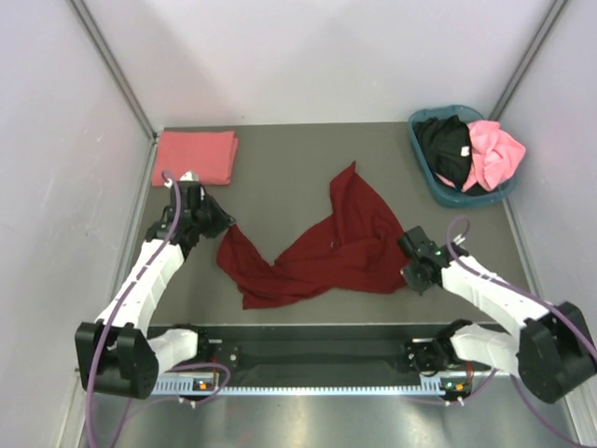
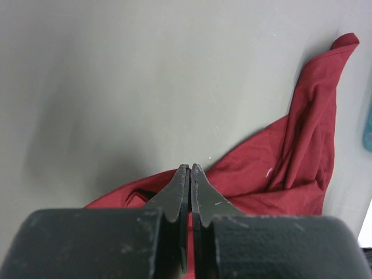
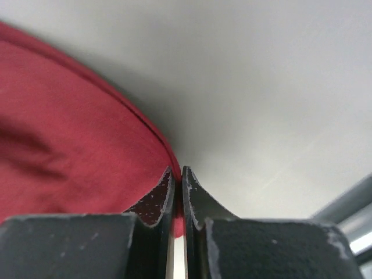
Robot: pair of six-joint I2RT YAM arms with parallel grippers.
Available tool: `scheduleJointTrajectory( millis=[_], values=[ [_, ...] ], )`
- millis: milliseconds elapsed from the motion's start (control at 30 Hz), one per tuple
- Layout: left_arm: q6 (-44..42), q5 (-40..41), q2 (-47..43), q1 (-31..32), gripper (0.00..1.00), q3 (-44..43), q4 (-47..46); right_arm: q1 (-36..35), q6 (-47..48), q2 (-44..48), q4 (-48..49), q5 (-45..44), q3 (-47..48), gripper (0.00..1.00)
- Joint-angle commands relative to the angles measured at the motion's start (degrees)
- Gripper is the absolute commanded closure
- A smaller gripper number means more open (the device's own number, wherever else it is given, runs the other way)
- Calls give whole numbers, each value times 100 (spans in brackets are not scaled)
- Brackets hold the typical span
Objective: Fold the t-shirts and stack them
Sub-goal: Flatten the tshirt out
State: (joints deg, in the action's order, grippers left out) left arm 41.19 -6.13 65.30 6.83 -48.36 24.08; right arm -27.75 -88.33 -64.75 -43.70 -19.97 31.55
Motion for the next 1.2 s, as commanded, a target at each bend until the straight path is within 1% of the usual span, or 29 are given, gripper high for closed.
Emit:
scheduleJointTrajectory(
  millis=[0,67,100,167,200,233,267,300,367,400,500,533,567,667,700,800,933,1000,1067,1133,1167],
  values=[
    [21,24,-272,-33,100,-619,114,-90,788,680,-542,-998,927,100],
    [90,68,-385,-24,100,-1033,395,-90,1316,928,-701,-1254,1430,100],
    [100,94,-430,-24,100,-1514,518,-90,1919,1112,-736,-1464,2007,100],
    [178,164,-544,-24,100,-2052,852,-82,2459,1236,-850,-1615,2634,100],
    [196,208,-571,-24,100,-2612,958,-82,3010,1272,-894,-1694,3289,100],
    [223,244,-588,-24,100,-2896,1072,-82,3267,1281,-920,-1695,3618,100],
    [275,270,-614,-15,100,-3177,1334,-90,3740,1281,-956,-1677,3926,100],
    [293,288,-641,-24,100,-3719,1467,-90,3945,1307,-965,-1660,4451,100],
    [372,349,-746,-24,100,-4206,1879,-82,4271,1325,-1052,-1581,4902,100],
    [398,393,-790,-24,100,-4591,2038,-90,4429,1377,-1200,-1554,5279,100],
    [434,551,-1001,-24,100,-5216,2609,-73,4632,1718,-1342,-1405,5668,100],
    [425,560,-1036,-24,100,-5358,2750,-82,4632,1842,-1456,-1387,5730,100],
    [408,734,-1115,-24,100,-5490,3039,-82,4606,2043,-1544,-1370,5835,100],
    [355,858,-1212,-24,100,-5982,3366,-82,4439,2230,-2045,-1466,6081,100],
    [329,929,-1212,-24,100,-6288,3576,-82,4456,2300,-2098,-1466,6239,100],
    [223,1114,-1098,-24,100,-6886,3736,-82,4657,2432,-1959,-1335,6407,100],
    [74,965,-774,-24,100,-7354,3578,-82,5080,2248,-1545,-1211,6705,100],
    [21,930,-440,-24,100,-7460,3534,-82,5352,1872,-1378,-1255,6890,100],
    [-58,982,-168,-24,100,-7355,3255,-82,5511,1607,-1185,-1299,6943,100],
    [-181,1200,104,-24,100,-7136,2999,-82,5730,1203,-729,-1404,6952,100],
    [-234,1280,219,-24,100,-7083,2728,-82,5922,1054,-545,-1440,6952,100]
  ],
)
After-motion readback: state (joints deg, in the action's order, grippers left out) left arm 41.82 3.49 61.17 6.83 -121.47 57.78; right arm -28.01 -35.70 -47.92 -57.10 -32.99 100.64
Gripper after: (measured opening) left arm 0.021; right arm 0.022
